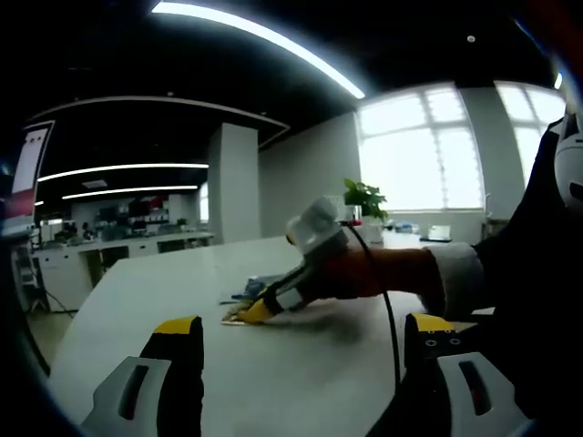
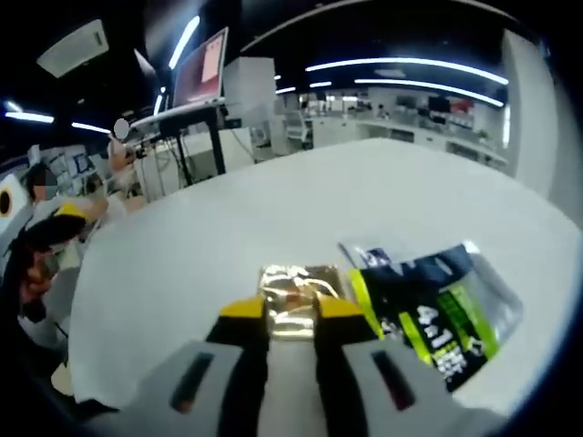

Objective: Arrange the skincare products in the storage area until every visible bottle or jar stands upright without overlapping.

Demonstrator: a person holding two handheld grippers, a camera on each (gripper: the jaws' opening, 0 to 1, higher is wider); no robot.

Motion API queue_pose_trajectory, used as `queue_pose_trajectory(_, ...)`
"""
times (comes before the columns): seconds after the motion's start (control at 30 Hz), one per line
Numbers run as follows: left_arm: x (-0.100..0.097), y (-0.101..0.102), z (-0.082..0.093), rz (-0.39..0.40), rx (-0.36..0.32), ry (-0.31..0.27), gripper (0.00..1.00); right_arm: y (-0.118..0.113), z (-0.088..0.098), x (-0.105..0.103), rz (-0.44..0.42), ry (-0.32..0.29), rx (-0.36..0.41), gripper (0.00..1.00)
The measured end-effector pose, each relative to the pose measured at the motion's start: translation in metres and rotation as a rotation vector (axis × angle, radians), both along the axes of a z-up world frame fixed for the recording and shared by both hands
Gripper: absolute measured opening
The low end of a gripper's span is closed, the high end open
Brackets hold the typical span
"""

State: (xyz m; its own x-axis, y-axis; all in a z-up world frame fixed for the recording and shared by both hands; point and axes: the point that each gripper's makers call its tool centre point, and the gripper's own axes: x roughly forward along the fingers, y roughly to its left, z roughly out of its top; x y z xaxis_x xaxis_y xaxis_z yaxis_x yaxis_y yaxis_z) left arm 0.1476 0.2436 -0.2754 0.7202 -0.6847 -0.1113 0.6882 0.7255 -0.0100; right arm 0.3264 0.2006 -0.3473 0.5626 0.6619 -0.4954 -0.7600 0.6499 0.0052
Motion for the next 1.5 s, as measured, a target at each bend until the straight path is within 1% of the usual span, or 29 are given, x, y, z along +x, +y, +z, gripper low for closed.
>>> queue_pose_trajectory(0.1, 0.0, 0.0, 0.0, 0.001, -0.001, 0.0, 0.93, 0.002, 0.0, 0.0, 0.006, -0.003, -0.021, 0.16)
queue_pose_trajectory(0.23, 0.0, 0.001, 0.0, 0.004, 0.002, 0.0, 0.93, 0.007, 0.0, 0.003, 0.015, -0.001, -0.023, 0.14)
queue_pose_trajectory(0.3, 0.0, 0.001, 0.0, 0.005, 0.003, -0.001, 0.93, 0.008, 0.0, 0.009, -0.027, 0.016, -0.021, 0.1)
queue_pose_trajectory(0.33, 0.0, 0.002, 0.0, 0.005, 0.004, -0.001, 0.93, 0.009, 0.0, 0.01, -0.025, 0.017, -0.019, 0.09)
queue_pose_trajectory(0.43, 0.001, 0.004, 0.0, 0.009, 0.005, -0.002, 0.93, 0.016, 0.0, 0.01, 0.004, 0.017, -0.025, 0.1)
queue_pose_trajectory(0.67, 0.003, 0.013, 0.001, 0.027, -0.001, -0.002, 0.93, 0.03, -0.001, 0.016, 0.022, 0.009, -0.012, 0.1)
queue_pose_trajectory(0.83, 0.002, 0.017, 0.002, 0.036, -0.003, -0.005, 0.93, 0.039, -0.001, 0.017, 0.029, 0.002, -0.026, 0.1)
queue_pose_trajectory(1.1, 0.002, 0.021, 0.001, 0.043, -0.007, -0.002, 0.93, 0.056, -0.001, 0.023, 0.042, -0.003, -0.05, 0.1)
queue_pose_trajectory(1.5, 0.002, 0.022, 0.001, 0.046, -0.017, -0.004, 0.94, 0.073, -0.001, 0.027, 0.074, -0.035, -0.036, 0.12)
